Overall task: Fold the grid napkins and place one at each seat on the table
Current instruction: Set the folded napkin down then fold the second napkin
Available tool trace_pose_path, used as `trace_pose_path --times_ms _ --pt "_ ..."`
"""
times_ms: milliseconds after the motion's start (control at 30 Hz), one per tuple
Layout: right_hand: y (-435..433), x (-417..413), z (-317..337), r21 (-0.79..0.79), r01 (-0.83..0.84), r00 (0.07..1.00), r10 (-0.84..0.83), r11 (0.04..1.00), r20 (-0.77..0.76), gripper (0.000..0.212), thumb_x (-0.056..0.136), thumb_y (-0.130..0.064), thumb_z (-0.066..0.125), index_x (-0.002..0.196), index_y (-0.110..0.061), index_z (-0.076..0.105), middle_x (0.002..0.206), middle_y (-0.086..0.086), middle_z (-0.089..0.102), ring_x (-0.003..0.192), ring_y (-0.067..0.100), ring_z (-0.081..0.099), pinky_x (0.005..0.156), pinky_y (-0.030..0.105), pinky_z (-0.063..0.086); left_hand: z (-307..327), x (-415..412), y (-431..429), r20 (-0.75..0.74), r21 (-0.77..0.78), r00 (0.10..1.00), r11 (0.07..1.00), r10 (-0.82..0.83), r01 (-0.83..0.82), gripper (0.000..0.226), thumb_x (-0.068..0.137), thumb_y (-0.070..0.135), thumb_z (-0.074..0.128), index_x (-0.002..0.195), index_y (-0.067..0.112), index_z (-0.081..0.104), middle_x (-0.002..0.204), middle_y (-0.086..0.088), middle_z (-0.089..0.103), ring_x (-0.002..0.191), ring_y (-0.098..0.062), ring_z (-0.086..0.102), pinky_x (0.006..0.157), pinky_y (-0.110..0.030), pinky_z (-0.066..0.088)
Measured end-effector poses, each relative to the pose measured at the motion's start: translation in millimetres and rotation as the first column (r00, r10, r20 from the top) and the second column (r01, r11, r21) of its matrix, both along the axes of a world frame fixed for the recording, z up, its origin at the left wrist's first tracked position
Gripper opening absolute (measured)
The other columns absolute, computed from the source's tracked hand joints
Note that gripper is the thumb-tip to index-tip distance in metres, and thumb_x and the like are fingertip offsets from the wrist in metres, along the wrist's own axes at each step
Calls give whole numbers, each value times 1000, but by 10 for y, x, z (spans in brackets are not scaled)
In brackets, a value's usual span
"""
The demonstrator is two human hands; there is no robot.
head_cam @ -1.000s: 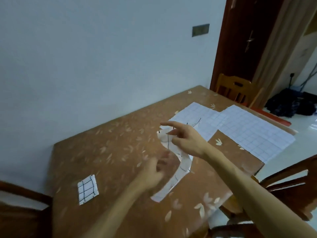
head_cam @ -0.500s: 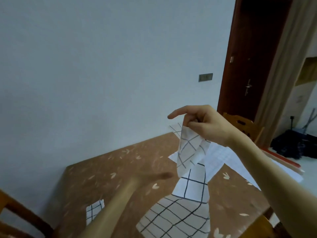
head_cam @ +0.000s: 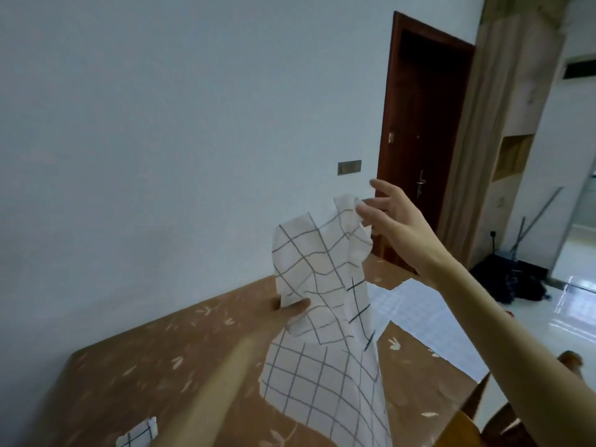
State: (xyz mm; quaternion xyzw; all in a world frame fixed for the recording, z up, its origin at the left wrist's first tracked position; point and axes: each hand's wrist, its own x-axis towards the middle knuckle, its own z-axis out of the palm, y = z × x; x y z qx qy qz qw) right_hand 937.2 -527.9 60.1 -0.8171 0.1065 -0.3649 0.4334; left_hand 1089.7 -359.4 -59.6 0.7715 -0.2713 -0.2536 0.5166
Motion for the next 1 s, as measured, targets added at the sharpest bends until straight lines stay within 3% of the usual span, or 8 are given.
trace_pose_path --times_ms 133,267,400,533,633,733,833,1000 --pt "-201 13 -420 274 -19 993 51 962 -111 72 90 -68 51 148 -26 40 125 -6 63 109 12 65 86 28 48 17 313 59 -62 -173 991 977 117 -126 57 73 61 78 102 12 74 84 -1 77 88 -18 72 89 -30 56" --pt "32 -2 -912 280 -179 962 228 943 -152 70 79 -85 41 134 -43 47 128 -20 62 120 1 60 101 25 44 240 413 182 -149 -268 953 917 264 -296 14 92 19 71 96 6 66 80 0 66 73 -11 62 45 -6 47" --pt "314 -28 -1166 280 -291 935 334 915 -118 106 51 -97 53 143 -46 36 133 -34 53 126 -14 48 102 16 42 322 572 311 -104 -338 914 851 391 -402 11 92 19 71 92 7 68 88 -7 70 77 -15 65 47 -11 50" --pt "460 218 -1152 96 -171 962 187 981 -198 81 68 -65 78 137 -45 42 119 -35 56 109 -19 54 91 14 44 385 640 417 -25 -357 900 837 434 -414 19 92 25 71 102 9 71 93 -4 72 87 -19 68 78 -31 59" --pt "476 447 -1066 -67 1 998 -5 998 -66 3 96 -28 64 95 -25 65 71 -27 62 67 -12 56 60 10 41 427 671 499 -25 -364 901 836 432 -411 17 92 28 71 100 14 70 92 -1 72 89 -18 69 72 -25 57" --pt "392 593 -1011 -24 73 997 -74 997 -30 30 98 -25 57 79 -5 66 63 8 64 52 12 55 51 37 44 488 678 668 114 -307 934 906 338 -291 31 82 29 81 107 18 67 98 5 71 89 -10 68 70 -19 55" --pt "323 679 -945 37 87 996 -87 996 -3 33 97 -25 57 88 6 64 81 29 67 77 44 64 67 56 54 492 753 936 233 -208 955 969 183 -134 59 66 12 93 115 19 62 105 8 71 94 -5 68 74 -15 55" --pt "284 709 -776 163 61 998 -66 985 22 20 96 -19 62 80 -10 71 74 15 72 67 23 70 64 42 57 459 804 1232 474 -225 846 962 244 -152 62 67 -8 86 118 18 63 100 -4 72 79 -12 67 62 -14 52"
